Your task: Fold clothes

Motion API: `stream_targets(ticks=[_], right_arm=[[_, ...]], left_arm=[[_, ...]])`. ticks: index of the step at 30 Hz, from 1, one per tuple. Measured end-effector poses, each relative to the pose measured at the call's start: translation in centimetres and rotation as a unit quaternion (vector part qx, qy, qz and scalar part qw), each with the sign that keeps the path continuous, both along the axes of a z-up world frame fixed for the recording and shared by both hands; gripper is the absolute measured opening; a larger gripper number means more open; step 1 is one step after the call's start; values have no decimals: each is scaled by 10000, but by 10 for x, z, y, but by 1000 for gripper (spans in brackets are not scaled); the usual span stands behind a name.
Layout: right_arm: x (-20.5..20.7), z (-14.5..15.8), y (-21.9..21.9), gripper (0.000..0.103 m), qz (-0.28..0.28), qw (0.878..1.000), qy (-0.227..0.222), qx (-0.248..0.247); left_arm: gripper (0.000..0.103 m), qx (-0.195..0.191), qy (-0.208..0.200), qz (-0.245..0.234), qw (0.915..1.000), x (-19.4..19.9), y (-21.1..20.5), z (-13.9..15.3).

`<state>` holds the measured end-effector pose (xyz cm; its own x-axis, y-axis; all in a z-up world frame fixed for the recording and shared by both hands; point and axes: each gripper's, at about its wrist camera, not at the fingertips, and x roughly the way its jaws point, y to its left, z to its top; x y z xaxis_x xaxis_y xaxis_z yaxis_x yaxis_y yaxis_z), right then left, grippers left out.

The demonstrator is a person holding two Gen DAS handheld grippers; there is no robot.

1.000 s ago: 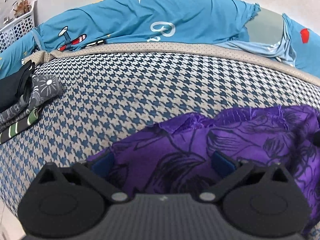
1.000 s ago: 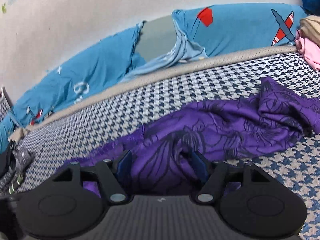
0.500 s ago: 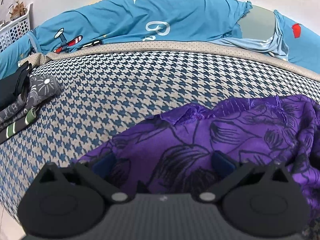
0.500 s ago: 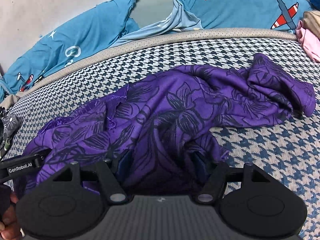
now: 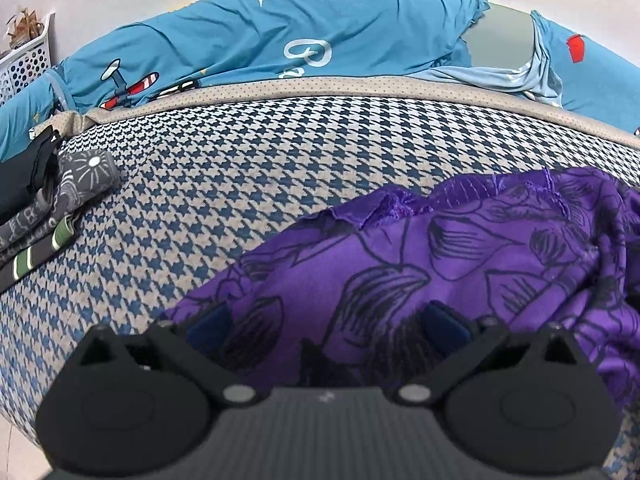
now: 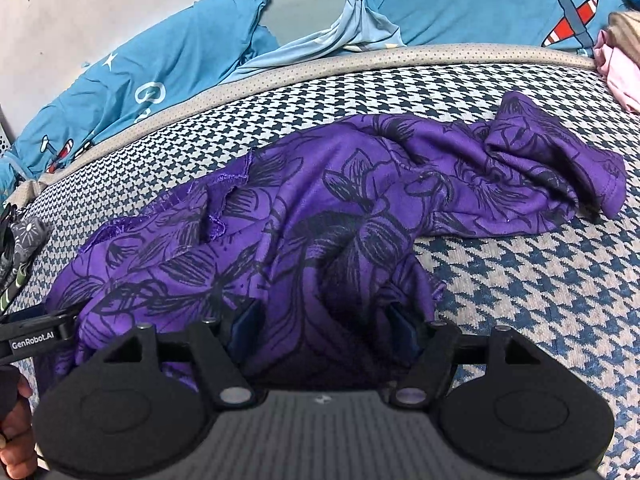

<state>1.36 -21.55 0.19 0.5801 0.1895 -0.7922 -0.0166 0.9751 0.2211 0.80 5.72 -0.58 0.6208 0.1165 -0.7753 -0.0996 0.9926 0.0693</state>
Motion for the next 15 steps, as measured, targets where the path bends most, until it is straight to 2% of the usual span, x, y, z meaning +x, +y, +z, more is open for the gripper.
stream_targets(ticks=[15], right_arm=[[-9, 0, -5, 69, 19, 10000, -20, 5]], left_arm=[[103, 118, 15, -108, 9999, -11, 2, -1]])
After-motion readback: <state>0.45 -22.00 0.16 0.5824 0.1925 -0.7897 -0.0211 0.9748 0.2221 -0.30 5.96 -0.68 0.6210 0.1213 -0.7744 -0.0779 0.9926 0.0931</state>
